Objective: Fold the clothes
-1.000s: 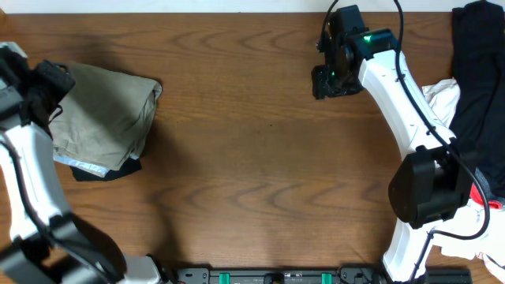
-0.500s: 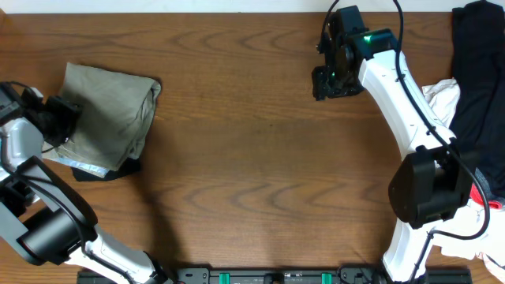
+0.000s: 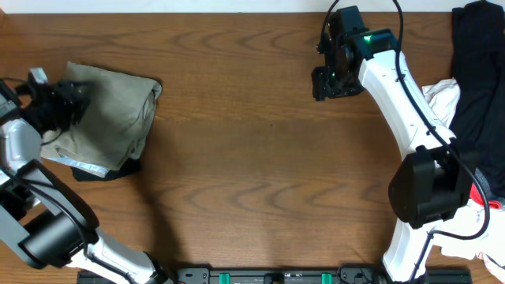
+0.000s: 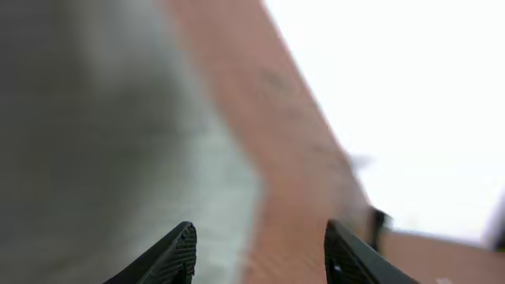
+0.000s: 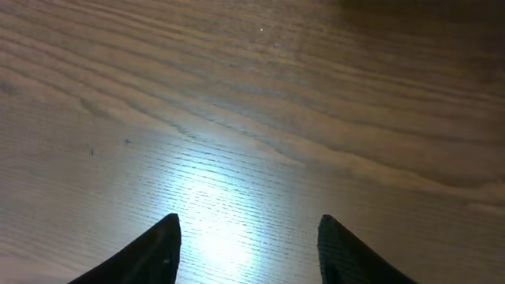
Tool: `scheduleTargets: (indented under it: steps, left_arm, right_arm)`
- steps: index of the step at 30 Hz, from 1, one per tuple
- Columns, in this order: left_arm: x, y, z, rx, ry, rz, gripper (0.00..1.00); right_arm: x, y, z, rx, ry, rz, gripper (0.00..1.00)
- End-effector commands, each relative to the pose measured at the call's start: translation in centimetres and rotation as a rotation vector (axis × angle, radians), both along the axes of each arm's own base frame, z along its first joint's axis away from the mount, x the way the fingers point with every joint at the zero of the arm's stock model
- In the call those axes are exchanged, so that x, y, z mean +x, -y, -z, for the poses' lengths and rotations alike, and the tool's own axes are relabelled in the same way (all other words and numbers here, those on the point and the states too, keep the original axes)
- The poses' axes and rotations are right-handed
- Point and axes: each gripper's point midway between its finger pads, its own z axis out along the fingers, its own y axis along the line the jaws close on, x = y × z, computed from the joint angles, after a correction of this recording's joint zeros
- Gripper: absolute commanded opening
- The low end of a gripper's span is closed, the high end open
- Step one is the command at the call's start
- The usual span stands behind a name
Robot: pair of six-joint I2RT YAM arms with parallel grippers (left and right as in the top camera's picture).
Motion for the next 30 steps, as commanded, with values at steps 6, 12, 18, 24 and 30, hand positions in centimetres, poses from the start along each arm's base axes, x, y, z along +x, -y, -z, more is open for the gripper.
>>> scheduleTargets:
  steps: [6,12,18,24,30]
  left_arm:
    - [0.3,5.1,-1.4,-0.002,0.034,0.141,0.6]
    - [-0.6,8.1,3.8,0.213,-0.183,0.21,0.61]
    - [-3.8,6.5,8.4,0.489,-0.504,0.153,0.61]
    - [-6.8,6.4,9.5,0.513,-0.65,0.168,0.61]
    - [-9.6,7.4,9.8,0.464,-0.758,0.213,0.61]
  right_arm:
    - [0.7,0.3,-2.1,0.014,0.067,-0.007,0.55]
    - [0.6,0.3,-2.1,0.013,0.065,-0.007,0.57]
    - [0.2,0.4,-2.0,0.009,0.048,-0.007,0.62]
    - [-0.1,0.5,-1.9,0.005,0.035,-0.008,0.64]
    - [-0.3,0.5,-1.8,0.002,0.026,-0.009,0.65]
